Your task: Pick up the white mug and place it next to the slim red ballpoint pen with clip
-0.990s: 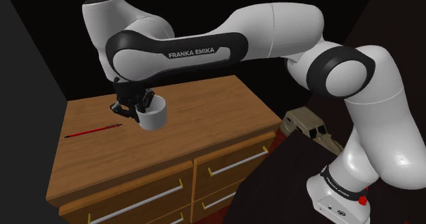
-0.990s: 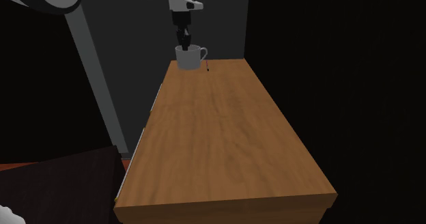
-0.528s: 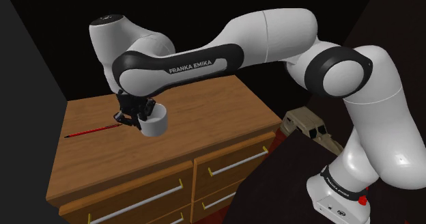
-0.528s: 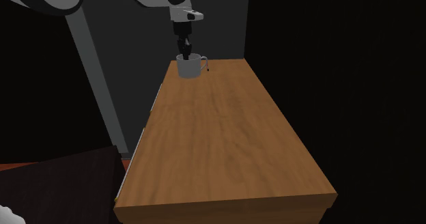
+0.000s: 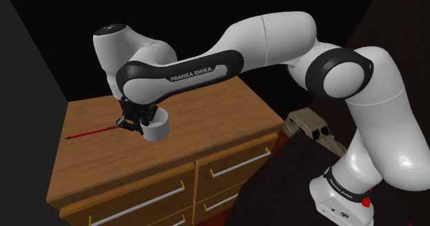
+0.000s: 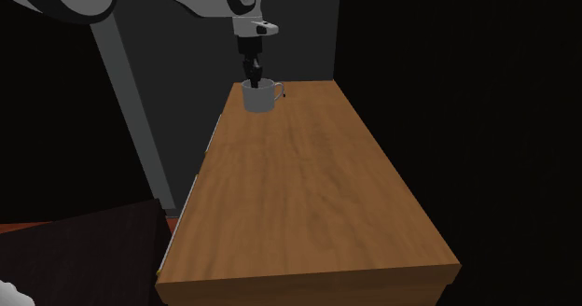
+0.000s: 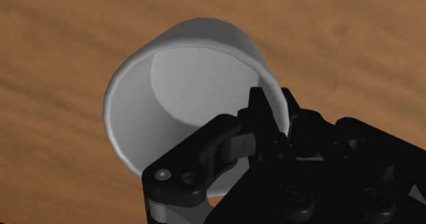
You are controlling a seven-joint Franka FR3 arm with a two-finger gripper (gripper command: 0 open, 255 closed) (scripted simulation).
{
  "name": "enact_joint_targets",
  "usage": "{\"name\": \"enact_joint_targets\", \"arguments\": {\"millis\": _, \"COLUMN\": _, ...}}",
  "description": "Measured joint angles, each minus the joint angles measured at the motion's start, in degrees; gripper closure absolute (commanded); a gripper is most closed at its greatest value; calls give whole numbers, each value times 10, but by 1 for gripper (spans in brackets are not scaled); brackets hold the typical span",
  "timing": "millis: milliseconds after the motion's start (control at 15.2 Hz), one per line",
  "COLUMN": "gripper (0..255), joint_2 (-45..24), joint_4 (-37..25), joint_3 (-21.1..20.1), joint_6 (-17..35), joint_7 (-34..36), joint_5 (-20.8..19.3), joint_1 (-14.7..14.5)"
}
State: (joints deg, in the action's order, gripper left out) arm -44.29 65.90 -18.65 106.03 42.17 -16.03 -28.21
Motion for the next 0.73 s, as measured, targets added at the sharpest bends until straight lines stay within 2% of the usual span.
{"name": "enact_joint_targets", "arguments": {"millis": 66, "gripper": 255, "joint_2": 0, "joint_4": 0, "joint_3": 0, "joint_6": 0, "joint_7": 0, "joint_5": 0, "joint_1": 0}}
{"name": "enact_joint_targets", "arguments": {"millis": 132, "gripper": 0, "joint_2": 0, "joint_4": 0, "joint_3": 0, "joint_6": 0, "joint_7": 0, "joint_5": 0, "joint_1": 0}}
{"name": "enact_joint_targets", "arguments": {"millis": 528, "gripper": 0, "joint_2": 0, "joint_4": 0, "joint_3": 0, "joint_6": 0, "joint_7": 0, "joint_5": 0, "joint_1": 0}}
{"name": "enact_joint_targets", "arguments": {"millis": 726, "gripper": 0, "joint_2": 6, "joint_4": -31, "joint_3": -2, "joint_6": -35, "joint_7": -4, "joint_5": 3, "joint_1": -4}}
